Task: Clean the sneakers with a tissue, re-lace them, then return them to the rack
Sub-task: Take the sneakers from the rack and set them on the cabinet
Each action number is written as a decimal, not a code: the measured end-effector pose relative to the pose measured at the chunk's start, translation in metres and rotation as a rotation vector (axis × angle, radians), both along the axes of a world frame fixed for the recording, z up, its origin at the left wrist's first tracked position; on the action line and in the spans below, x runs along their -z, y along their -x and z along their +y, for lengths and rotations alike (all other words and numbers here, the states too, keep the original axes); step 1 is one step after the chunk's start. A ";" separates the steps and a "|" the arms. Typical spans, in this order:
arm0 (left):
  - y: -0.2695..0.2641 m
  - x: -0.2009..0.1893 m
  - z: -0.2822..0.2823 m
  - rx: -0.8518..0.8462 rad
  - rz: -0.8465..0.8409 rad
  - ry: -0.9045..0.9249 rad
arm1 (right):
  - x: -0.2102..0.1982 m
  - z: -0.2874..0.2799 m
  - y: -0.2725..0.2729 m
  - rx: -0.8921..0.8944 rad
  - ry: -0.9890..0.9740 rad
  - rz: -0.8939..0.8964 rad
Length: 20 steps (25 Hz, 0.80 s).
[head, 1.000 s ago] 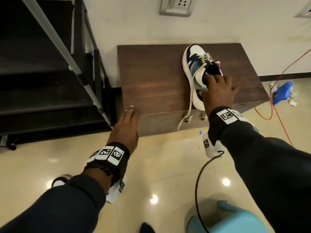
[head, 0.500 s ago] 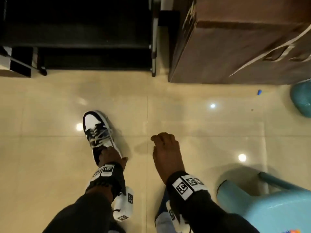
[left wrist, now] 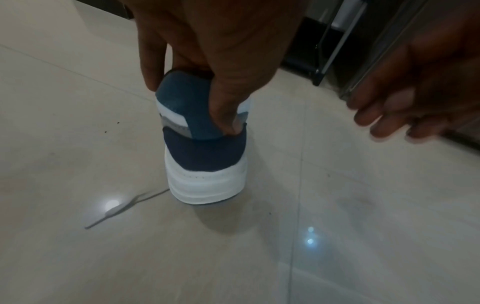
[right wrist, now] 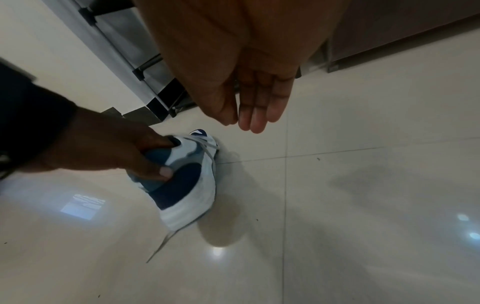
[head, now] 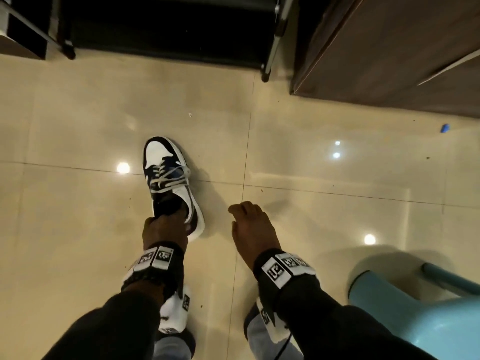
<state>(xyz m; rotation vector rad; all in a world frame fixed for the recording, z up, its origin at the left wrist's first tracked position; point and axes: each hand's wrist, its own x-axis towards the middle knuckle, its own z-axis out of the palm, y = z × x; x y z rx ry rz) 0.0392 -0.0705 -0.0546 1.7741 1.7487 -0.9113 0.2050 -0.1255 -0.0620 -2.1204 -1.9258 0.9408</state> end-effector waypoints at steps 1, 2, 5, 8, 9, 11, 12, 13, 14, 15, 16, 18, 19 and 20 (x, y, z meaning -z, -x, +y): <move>-0.006 -0.020 0.003 0.054 -0.015 -0.026 | -0.013 -0.003 -0.007 0.014 0.041 -0.009; -0.014 -0.043 0.005 0.108 -0.041 -0.035 | -0.030 -0.005 -0.015 0.021 0.074 -0.015; -0.046 -0.118 0.012 0.246 -0.195 -0.093 | -0.085 0.001 -0.040 0.081 0.126 -0.032; -0.088 -0.208 0.021 0.380 -0.365 -0.108 | -0.145 0.019 -0.070 0.278 -0.010 -0.088; -0.102 -0.240 0.021 0.442 -0.409 -0.132 | -0.164 0.024 -0.083 0.355 -0.034 -0.095; -0.134 -0.304 0.031 0.569 -0.525 -0.208 | -0.201 0.035 -0.117 0.472 -0.078 -0.105; -0.148 -0.332 0.040 0.621 -0.599 -0.252 | -0.215 0.040 -0.134 0.535 -0.093 -0.117; -0.162 -0.352 0.050 0.675 -0.637 -0.308 | -0.227 0.043 -0.151 0.573 -0.083 -0.140; -0.175 -0.368 0.062 0.710 -0.655 -0.371 | -0.233 0.044 -0.163 0.586 -0.077 -0.175; -0.195 -0.385 0.078 0.733 -0.661 -0.404 | -0.240 0.045 -0.175 0.586 -0.083 -0.192; -0.217 -0.398 0.097 0.755 -0.655 -0.447 | -0.245 0.044 -0.185 0.596 -0.101 -0.188; -0.268 -0.407 0.137 0.822 -0.559 -0.489 | -0.250 0.042 -0.197 0.638 -0.124 -0.175; -0.294 -0.403 0.159 0.818 -0.525 -0.499 | -0.250 0.040 -0.203 0.647 -0.135 -0.169; -0.317 -0.397 0.179 0.805 -0.506 -0.498 | -0.250 0.037 -0.208 0.652 -0.144 -0.167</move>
